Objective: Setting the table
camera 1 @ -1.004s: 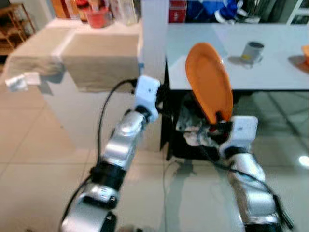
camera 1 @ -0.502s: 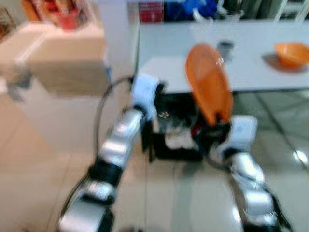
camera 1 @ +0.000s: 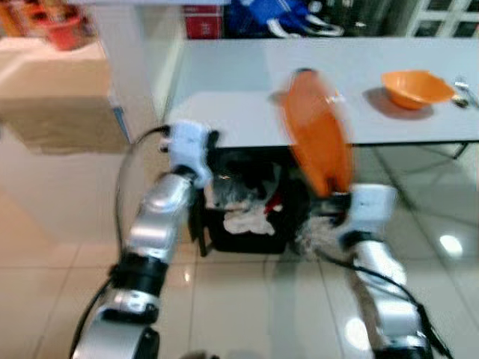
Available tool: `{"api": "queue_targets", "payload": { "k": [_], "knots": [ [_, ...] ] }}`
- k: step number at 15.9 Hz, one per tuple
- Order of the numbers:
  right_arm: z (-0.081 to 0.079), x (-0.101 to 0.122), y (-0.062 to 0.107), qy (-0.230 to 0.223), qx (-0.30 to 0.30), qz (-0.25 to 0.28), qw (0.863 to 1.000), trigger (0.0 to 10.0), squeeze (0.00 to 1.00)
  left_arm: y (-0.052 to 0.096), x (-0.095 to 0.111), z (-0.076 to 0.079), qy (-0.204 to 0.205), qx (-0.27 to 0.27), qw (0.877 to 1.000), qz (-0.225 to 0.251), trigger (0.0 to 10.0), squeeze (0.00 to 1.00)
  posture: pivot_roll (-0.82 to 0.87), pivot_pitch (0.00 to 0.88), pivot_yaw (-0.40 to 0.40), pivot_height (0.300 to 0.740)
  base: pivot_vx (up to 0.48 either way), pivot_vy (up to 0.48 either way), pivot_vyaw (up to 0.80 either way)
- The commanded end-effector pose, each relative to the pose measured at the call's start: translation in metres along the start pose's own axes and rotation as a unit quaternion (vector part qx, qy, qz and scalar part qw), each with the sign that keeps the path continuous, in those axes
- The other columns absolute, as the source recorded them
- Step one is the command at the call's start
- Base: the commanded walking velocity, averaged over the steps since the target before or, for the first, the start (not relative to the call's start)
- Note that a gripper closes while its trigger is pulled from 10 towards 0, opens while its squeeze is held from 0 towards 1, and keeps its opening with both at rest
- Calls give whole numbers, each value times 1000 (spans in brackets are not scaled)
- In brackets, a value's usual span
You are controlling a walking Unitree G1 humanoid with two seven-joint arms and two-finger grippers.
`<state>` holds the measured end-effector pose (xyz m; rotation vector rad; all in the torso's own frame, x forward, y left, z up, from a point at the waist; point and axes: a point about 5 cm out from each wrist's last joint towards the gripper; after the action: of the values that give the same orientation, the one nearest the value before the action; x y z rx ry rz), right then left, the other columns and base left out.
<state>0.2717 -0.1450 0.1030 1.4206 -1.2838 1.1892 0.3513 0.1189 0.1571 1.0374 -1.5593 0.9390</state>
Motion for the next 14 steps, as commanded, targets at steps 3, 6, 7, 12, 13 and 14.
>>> {"api": "queue_targets", "payload": {
  "k": [3,6,7,12,13,14],
  "knots": [
    [5,13,-3,8,-1,31,999,0,0,-4,8,8,0,-6,1000,12,10000,0,-5,0,31,722,297,-371,0],
    [6,13,-2,11,-1,31,999,0,0,-4,5,10,0,-7,1000,7,10000,0,-9,0,30,722,312,-361,0],
    [6,12,-2,11,-1,31,999,0,0,-4,5,11,0,-7,1000,6,10000,0,-12,0,30,722,307,-364,0],
    [8,12,-1,12,-5,30,999,0,0,-5,8,20,-30,-24,999,14,10000,0,-19,0,33,722,124,-146,0],
    [7,12,-1,13,-5,31,999,0,0,-6,9,22,-26,-24,999,18,10000,0,-20,0,34,722,469,0,0],
    [7,12,-1,13,-5,31,999,0,0,-6,10,22,-24,-24,999,19,10000,0,-20,0,34,722,480,0,0]
  ]
}}
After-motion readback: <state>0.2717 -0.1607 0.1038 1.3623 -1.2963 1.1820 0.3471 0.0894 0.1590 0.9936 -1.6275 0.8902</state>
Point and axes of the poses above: a point about 5 cm out from each wrist's last joint towards the gripper, its own y axis pointing back from the gripper into the wrist, its own x axis along the axis of the wrist's last joint, z = x × y, and after that the axes turned 9 degrees about -y, right-handed
